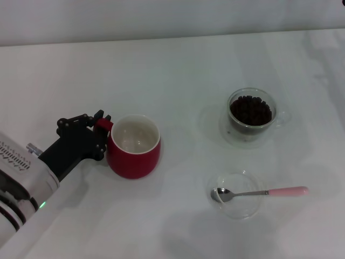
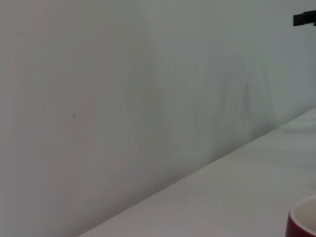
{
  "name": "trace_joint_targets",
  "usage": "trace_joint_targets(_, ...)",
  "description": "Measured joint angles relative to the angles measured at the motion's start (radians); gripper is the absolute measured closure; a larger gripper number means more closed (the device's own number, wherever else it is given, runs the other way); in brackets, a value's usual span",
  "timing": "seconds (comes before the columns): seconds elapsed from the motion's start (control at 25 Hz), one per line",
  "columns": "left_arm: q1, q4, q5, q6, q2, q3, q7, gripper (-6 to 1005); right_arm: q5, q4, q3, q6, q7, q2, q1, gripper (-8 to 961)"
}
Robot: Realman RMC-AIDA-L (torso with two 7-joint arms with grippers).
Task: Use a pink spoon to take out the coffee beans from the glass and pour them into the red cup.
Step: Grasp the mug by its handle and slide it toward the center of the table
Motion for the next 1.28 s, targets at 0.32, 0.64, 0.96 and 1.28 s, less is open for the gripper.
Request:
trace_joint_targets(0.32,0.009,0.001,0.005,-0.001,0.002,0.001,0.014,888,0.000,0.002,0.000,0.000,0.000,0.000,0.001,81)
trace_joint_targets(0.64,0.010,-0.005,0.046,-0.001,0.001,0.001,0.015,888,0.000,0.006,0.000,0.000,0.002,0.002,0.002,80)
trace_joint_targets(0.96,0.036,0.000,0.044,-0.002,0.000,-0.004,0.015,764,0.000,0.016,0.000,0.000,0.003,0.003,0.002,80)
trace_joint_targets(1.28,0.064,0.011,0.034,0.003,0.000,-0.008,0.015,599,0.000,0.017,0.000,-0.002,0.003,0.003,0.000,80)
